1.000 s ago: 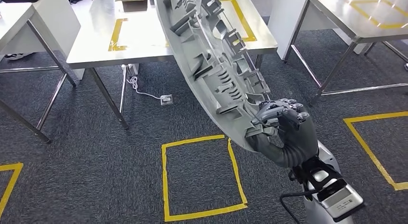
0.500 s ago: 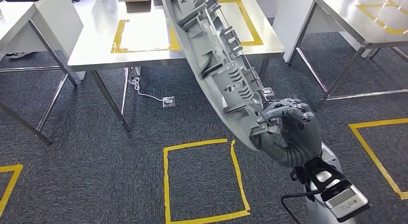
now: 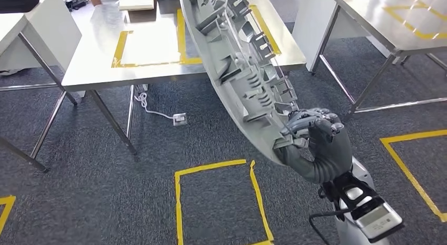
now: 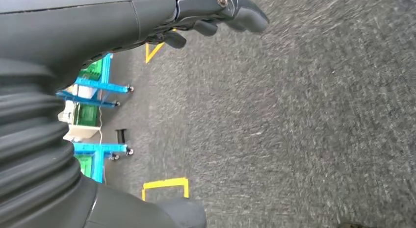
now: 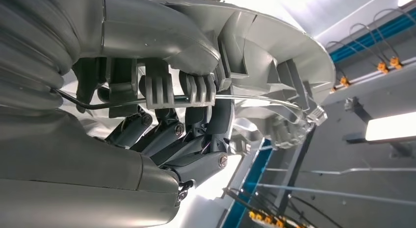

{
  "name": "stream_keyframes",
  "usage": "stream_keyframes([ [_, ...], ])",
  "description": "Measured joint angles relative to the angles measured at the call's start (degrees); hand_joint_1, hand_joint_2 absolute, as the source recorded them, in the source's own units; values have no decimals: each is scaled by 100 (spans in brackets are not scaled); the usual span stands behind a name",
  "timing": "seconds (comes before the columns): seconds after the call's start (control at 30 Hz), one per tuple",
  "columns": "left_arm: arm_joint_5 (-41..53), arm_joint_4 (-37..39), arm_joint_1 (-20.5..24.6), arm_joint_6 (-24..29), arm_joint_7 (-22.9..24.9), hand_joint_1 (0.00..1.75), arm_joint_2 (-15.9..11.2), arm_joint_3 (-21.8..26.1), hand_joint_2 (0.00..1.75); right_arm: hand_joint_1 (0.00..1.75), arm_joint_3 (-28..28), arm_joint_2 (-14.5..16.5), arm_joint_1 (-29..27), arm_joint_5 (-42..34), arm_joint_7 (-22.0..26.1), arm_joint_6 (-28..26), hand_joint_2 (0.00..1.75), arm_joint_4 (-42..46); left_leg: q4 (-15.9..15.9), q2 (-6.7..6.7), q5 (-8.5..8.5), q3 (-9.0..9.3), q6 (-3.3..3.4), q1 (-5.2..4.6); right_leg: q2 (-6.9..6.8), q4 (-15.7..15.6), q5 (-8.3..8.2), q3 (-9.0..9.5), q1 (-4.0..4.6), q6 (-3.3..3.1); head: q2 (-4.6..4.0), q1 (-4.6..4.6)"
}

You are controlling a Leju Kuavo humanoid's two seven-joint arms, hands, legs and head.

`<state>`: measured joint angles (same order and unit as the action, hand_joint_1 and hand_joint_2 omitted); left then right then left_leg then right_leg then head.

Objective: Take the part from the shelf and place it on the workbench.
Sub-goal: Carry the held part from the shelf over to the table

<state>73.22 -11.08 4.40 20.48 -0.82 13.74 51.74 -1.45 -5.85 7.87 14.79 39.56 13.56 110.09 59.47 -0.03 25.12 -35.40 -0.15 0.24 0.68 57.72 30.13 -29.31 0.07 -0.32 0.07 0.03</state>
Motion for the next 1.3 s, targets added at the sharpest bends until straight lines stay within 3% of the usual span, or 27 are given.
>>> stream_keyframes([
  [0.1, 0, -1, 5, -2, -13, 0, 4, 1, 175, 175, -1, -11, 12, -3, 0, 1, 175, 1, -27, -10, 68, 47, 111, -2, -4, 15, 79, 33, -3, 98, 0, 8],
  [0.13, 0, -2, 7, -2, 2, 0, 5, 2, 175, 175, -1, -20, 17, -8, 0, 2, 175, 2, -39, -11, 87, 76, 146, 10, -14, 146, 150, -16, -9, 135, 0, 14],
  [0.17, 0, -2, 9, -2, 14, 0, 9, 2, 175, 175, -1, -30, 20, -13, -1, 2, 175, 1, -49, -11, 109, 107, 174, 23, -23, 403, 262, -143, -17, 169, 0, 21],
  [0.23, 0, -1, 13, -2, 25, 0, 13, 2, 175, 175, -1, -43, 14, -20, -2, 3, 175, -8, -51, -10, 169, 153, 205, 26, -36, 1208, 536, -638, -34, 217, 0, 31],
  [0.27, 0, -1, 10, -2, 24, 0, 14, 2, 175, 175, -2, -46, 8, -21, -3, 3, 175, -13, -50, -11, 203, 181, 206, 26, -37, 1551, 597, -894, -41, 228, 0, 31],
  [0.3, 0, -1, 7, -2, 27, 0, 15, 2, 175, 175, -2, -49, 3, -21, -2, 2, 175, -17, -49, -13, 240, 220, 203, 25, -39, 1716, 545, -1072, -46, 230, 0, 31],
  [0.33, 0, -1, 3, -2, 31, 0, 14, 2, 175, 175, -2, -53, 2, -21, -2, 1, 175, -20, -49, -18, 282, 274, 195, 25, -40, 1642, 358, -1130, -50, 223, 0, 32],
  [0.37, 0, -1, 1, -2, 35, 0, 15, 2, 175, 175, -3, -58, 3, -23, -2, -1, 175, -20, -49, -24, 328, 340, 185, 25, -42, 1345, 76, -1069, -51, 207, 0, 32],
  [0.43, 0, 2, -2, -2, 36, 0, 21, 2, 175, 175, -4, -69, 5, -29, -2, -4, 175, -22, -51, -36, 423, 444, 148, 17, -56, 534, -437, -801, -30, 148, 0, 29],
  [0.47, 0, 2, 0, -2, 33, 0, 22, 2, 175, 175, -5, -73, 7, -33, -1, -7, 175, -26, -54, -39, 459, 469, 121, 11, -62, 258, -542, -692, -14, 117, 0, 26],
  [0.53, -1, 3, 6, -1, 25, 0, 23, 2, 175, 175, -7, -76, 8, -41, 0, -13, 175, -34, -67, -37, 502, 493, 63, 2, -57, 92, -509, -613, 20, 67, 0, 21],
  [0.63, -2, -1, 14, 1, 35, 0, 24, 2, 175, 175, -8, -82, 9, -46, 0, -19, 175, -36, 18, -22, 597, 509, -32, -1, -38, 21, -457, -510, -19, -15, 0, 9],
  [0.7, -2, -2, 23, 3, 32, 0, 22, 2, 175, 175, -8, -84, 8, -44, -3, -22, 175, -39, 559, -23, 809, 229, -77, 11, -52, -16, -404, -404, -45, -77, 0, -10],
  [0.77, -2, -2, 18, 4, 23, 0, 21, 2, 175, 175, -8, -84, 0, -39, -3, -27, 175, -45, 1328, -22, 1019, -275, -105, 20, -55, -16, -331, -330, -44, -107, 0, -18],
  [0.8, -2, -1, 8, 4, 26, 0, 20, 2, 175, 175, -8, -84, -4, -37, -2, -32, 175, -48, 1546, -22, 998, -466, -113, 23, -47, -15, -293, -288, -43, -106, 0, -20],
  [0.83, -2, -1, -3, 4, 32, 0, 20, 2, 175, 175, -8, -84, -7, -34, 0, -37, 175, -48, 1537, -22, 850, -547, -117, 25, -37, -14, -250, -234, -44, -100, 0, -20],
  [0.9, -2, -1, -15, 4, 40, 0, 16, 2, 175, 175, -8, -84, -14, -24, -2, -47, 175, -48, 893, -19, 293, -389, -111, 33, -20, -7, -144, -97, -50, -67, 0, -20],
  [0.97, -2, 2, -8, 2, 24, 0, 17, 2, 175, 175, -8, -84, -16, -13, -2, -60, 175, -48, 230, -18, -15, -119, -73, 29, -12, 14, -32, -21, -33, -6, 0, -30],
  [1.0, -2, 4, -1, 1, 3, 0, 19, 2, 175, 175, -8, -84, -13, -8, -1, -64, 175, -48, 77, -21, -21, -46, -35, 23, -10, 14, 5, -10, -22, 29, 0, -26],
  [1.13, -1, 5, 1, -2, 3, 0, 22, 2, 175, 175, -13, -85, -15, 12, -1, -79, 175, -46, 15, -40, 114, 55, 141, 35, -19, 169, 56, -8, -17, 154, 0, 1],
  [1.2, -1, 5, -1, -2, 29, 0, 25, 2, 175, 175, -19, -86, -19, 16, -1, -81, 175, -46, 5, -43, 156, 114, 194, 46, -37, 660, 229, -294, -33, 212, 0, 17],
  [1.3, -1, 7, -5, -2, 28, 0, 23, 3, 175, 175, -24, -86, -56, 13, -2, -82, 175, -46, 6, -43, 244, 183, 214, 42, -41, 1627, 542, -1007, -46, 250, 0, 26],
])
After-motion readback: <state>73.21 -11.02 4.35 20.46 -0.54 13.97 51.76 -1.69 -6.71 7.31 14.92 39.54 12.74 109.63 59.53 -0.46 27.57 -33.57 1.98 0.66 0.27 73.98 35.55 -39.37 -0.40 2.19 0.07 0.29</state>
